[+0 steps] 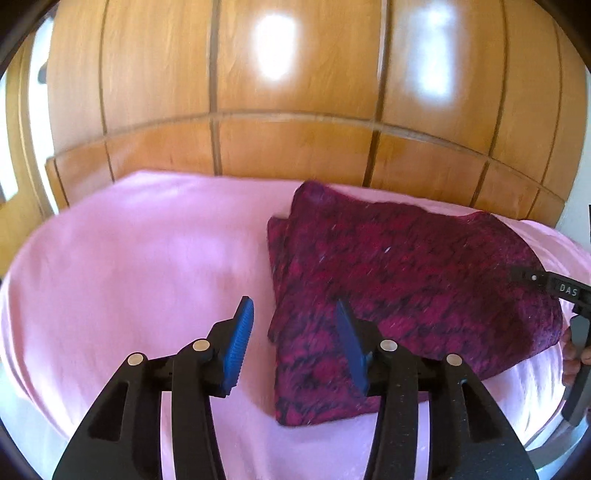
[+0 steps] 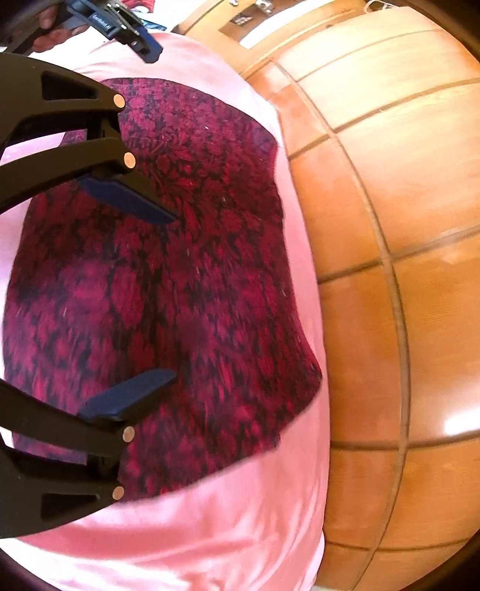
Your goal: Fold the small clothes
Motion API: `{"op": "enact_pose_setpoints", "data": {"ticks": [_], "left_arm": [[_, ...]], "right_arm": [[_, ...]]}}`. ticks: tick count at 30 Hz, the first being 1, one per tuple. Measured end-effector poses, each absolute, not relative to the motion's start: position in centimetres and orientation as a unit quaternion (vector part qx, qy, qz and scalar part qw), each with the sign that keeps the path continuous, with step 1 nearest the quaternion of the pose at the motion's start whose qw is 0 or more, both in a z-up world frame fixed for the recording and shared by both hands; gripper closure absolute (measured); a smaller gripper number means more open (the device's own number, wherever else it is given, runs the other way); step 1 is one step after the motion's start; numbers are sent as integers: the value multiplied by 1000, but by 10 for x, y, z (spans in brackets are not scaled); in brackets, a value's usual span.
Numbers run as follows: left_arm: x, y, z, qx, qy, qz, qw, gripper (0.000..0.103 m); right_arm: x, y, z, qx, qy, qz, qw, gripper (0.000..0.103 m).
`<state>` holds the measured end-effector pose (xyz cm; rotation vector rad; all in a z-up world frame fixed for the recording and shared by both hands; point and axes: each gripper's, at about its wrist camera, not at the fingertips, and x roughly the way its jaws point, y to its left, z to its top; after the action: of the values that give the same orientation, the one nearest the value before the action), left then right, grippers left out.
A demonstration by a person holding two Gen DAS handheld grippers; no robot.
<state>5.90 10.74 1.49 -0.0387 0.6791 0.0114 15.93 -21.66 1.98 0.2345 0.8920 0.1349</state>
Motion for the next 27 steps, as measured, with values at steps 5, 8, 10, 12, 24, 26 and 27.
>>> {"op": "enact_pose_setpoints", "data": {"ticks": [5,8,10,12,24,26,27], "left_arm": [[72,88,16,-2,332,-16,943,57],[78,75,15,7,334,-26,942,57],[82,69,14,14,335,-31,942,57],[86,65,12,18,338,-35,940,57],[106,50,-2,36,360,-44,931,57],[109,48,-5,37,365,-45,929,57],[110,47,-6,36,368,-46,928,57]], "right_arm": [[152,-261,19,145,432,34,889,22],[150,-277,15,163,434,32,885,23],[151,-286,9,175,439,40,880,24],[154,-291,1,187,444,43,875,24],[157,-299,-8,196,444,68,872,23],[158,-304,-3,208,442,77,869,23],[155,-309,2,220,435,84,869,22]]}}
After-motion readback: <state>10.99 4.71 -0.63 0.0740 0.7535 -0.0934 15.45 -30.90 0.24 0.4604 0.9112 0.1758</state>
